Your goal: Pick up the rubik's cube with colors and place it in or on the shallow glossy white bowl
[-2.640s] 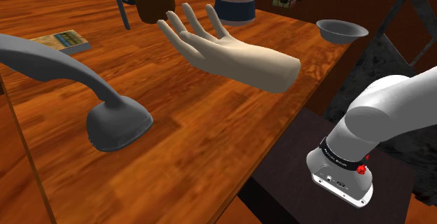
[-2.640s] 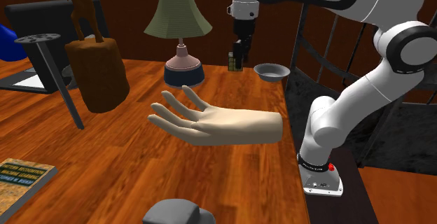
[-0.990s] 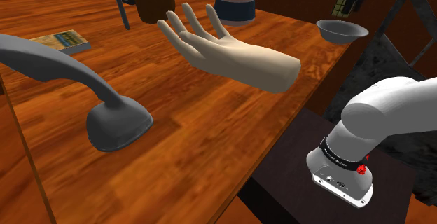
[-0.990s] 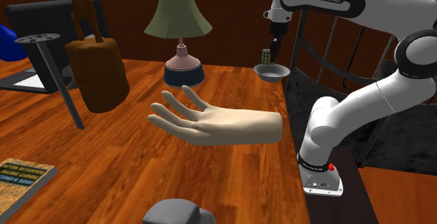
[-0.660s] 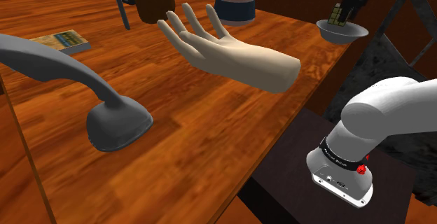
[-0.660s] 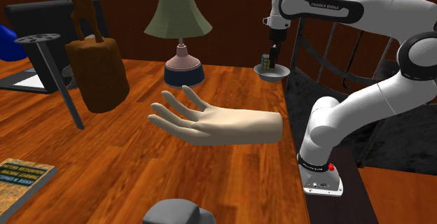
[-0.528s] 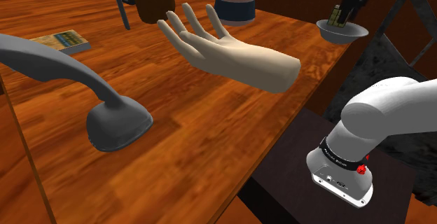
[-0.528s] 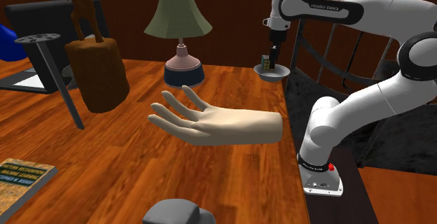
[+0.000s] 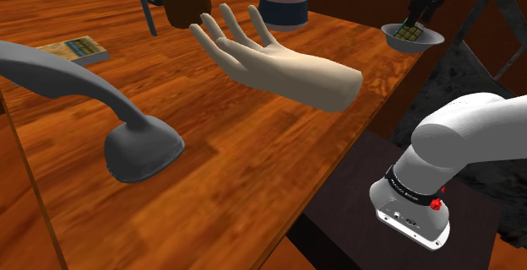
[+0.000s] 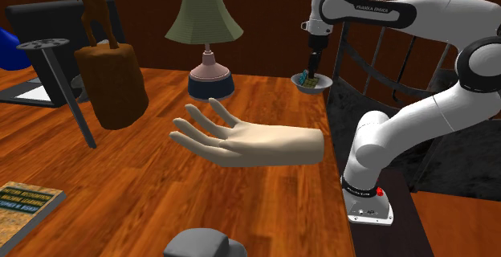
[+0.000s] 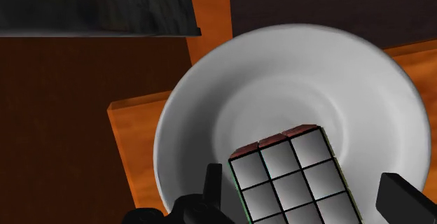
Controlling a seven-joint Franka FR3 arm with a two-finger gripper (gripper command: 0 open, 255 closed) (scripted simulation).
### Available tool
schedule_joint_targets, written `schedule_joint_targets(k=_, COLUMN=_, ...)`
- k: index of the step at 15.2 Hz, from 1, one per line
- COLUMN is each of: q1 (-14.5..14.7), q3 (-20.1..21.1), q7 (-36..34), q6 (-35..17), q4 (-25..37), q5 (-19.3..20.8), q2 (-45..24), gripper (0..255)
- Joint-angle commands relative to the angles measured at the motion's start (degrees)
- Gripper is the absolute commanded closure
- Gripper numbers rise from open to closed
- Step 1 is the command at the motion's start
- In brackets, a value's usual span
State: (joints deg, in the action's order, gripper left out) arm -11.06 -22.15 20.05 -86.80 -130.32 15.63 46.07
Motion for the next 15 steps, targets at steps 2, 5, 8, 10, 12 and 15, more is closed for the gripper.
schedule_joint_targets(k=2, q1=0.0, q3=0.0, q7=0.0, q6=0.0, q4=0.0, q5=0.0, q2=0.0, gripper=0)
schedule_joint_targets(k=5, q1=0.4, q3=0.6, q7=0.3, q6=3.4, q4=4.7, q5=-0.7, q2=-1.3, gripper=0)
schedule_joint_targets(k=8, q1=0.8, q3=1.1, q7=0.7, q6=6.3, q4=9.0, q5=-1.3, q2=-2.7, gripper=0)
schedule_joint_targets(k=10, q1=0.8, q3=1.1, q7=0.7, q6=6.3, q4=9.0, q5=-1.3, q2=-2.7, gripper=0)
schedule_joint_targets(k=12, q1=0.8, q3=1.1, q7=0.7, q6=6.3, q4=9.0, q5=-1.3, q2=-2.7, gripper=0)
schedule_joint_targets(k=15, q1=0.8, q3=1.1, q7=0.7, q6=6.3, q4=9.0, q5=-1.3, q2=-2.7, gripper=0)
